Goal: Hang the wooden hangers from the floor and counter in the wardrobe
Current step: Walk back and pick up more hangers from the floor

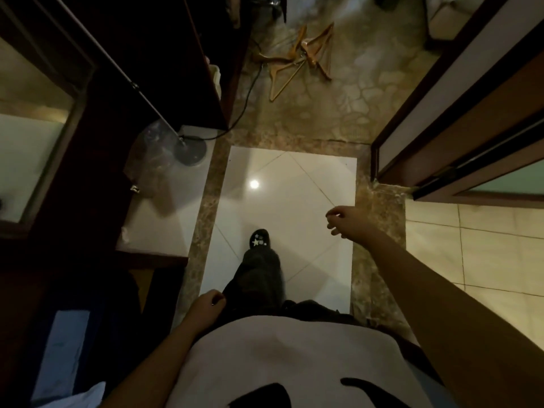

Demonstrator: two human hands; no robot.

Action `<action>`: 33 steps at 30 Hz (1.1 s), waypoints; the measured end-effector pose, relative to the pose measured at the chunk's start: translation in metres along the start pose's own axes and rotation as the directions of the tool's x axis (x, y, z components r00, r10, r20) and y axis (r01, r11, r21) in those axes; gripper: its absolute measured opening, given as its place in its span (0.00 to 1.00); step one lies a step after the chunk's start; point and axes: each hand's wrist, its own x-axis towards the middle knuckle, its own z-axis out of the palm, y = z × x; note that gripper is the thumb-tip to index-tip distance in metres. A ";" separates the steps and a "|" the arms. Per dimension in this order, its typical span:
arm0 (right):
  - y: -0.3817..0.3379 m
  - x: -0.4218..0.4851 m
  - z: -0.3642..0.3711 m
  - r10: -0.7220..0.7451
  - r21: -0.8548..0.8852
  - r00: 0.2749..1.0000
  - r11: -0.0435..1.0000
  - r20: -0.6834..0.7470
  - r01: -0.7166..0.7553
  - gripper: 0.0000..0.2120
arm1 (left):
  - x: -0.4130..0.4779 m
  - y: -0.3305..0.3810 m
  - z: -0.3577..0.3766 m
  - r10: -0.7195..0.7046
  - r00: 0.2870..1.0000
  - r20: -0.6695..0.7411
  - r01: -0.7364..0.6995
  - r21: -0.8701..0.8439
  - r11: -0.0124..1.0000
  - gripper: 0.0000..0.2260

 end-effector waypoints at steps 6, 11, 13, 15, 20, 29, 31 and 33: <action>-0.014 0.046 -0.019 0.136 -0.002 0.991 0.991 -0.006 -0.136 0.12 | 0.086 0.067 -0.079 0.051 0.994 0.095 -0.060 0.094 0.994 0.11; -0.006 0.060 -0.030 0.309 0.119 0.950 0.946 -0.042 -0.303 0.13 | 0.150 0.148 -0.146 0.125 0.984 0.127 -0.152 0.222 0.963 0.13; -0.003 0.061 -0.036 0.378 0.136 0.924 0.920 -0.055 -0.368 0.12 | 0.171 0.182 -0.166 0.162 0.976 0.146 -0.194 0.237 0.952 0.13; -0.001 0.062 -0.041 0.436 0.123 0.899 0.896 -0.050 -0.427 0.11 | 0.187 0.214 -0.181 0.202 0.967 0.158 -0.234 0.220 0.947 0.10; 0.006 0.088 -0.077 0.510 0.150 0.858 0.855 -0.066 -0.497 0.18 | 0.230 0.300 -0.204 0.280 0.940 0.196 -0.315 0.176 0.933 0.10; -0.065 0.227 -0.201 0.420 0.095 0.906 0.905 -0.048 -0.415 0.14 | 0.293 0.369 -0.230 0.126 0.982 0.142 -0.144 0.127 0.981 0.04; -0.103 0.264 -0.233 0.335 0.045 0.942 0.942 -0.027 -0.334 0.11 | 0.302 0.373 -0.235 0.040 0.991 0.124 -0.054 0.105 0.993 0.04; -0.142 0.302 -0.266 0.227 -0.008 0.974 0.974 0.016 -0.227 0.12 | 0.307 0.387 -0.238 -0.008 0.996 0.087 0.005 0.030 1.000 0.05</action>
